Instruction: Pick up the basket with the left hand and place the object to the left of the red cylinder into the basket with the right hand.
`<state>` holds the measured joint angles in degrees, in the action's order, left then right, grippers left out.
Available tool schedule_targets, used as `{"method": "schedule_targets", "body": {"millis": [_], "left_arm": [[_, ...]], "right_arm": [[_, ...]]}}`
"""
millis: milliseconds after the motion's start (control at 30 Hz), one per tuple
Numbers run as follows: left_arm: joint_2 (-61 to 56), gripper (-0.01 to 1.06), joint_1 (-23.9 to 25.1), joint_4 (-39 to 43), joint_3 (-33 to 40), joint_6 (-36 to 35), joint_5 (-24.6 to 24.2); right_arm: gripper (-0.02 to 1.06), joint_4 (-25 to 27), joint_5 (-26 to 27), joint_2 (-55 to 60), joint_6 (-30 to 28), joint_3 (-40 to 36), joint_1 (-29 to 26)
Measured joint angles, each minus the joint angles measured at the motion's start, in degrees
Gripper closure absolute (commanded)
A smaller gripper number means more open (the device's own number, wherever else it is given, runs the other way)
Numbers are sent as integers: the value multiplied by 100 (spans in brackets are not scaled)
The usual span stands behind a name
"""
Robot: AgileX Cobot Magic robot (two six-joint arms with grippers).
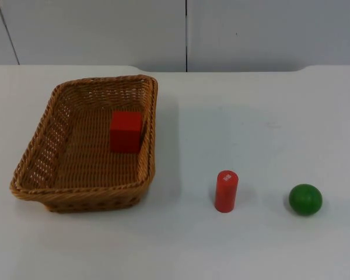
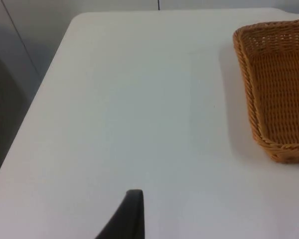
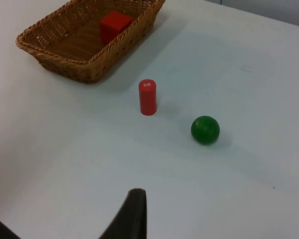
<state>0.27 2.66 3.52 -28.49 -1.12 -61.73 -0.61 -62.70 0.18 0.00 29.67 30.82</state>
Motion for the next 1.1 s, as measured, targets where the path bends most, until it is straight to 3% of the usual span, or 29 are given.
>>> {"method": "schedule_targets", "body": {"millis": [300, 467, 1100], "left_arm": [[0, 0, 0, -115, 0, 228, 0], [0, 0, 0, -115, 0, 237, 0], [0, 0, 0, -115, 0, 237, 0]], "right_arm": [[14, 0, 9, 0, 0, 0, 0], [-1, 0, 9, 0, 0, 0, 0], [-1, 0, 14, 0, 31, 0, -170]]}}
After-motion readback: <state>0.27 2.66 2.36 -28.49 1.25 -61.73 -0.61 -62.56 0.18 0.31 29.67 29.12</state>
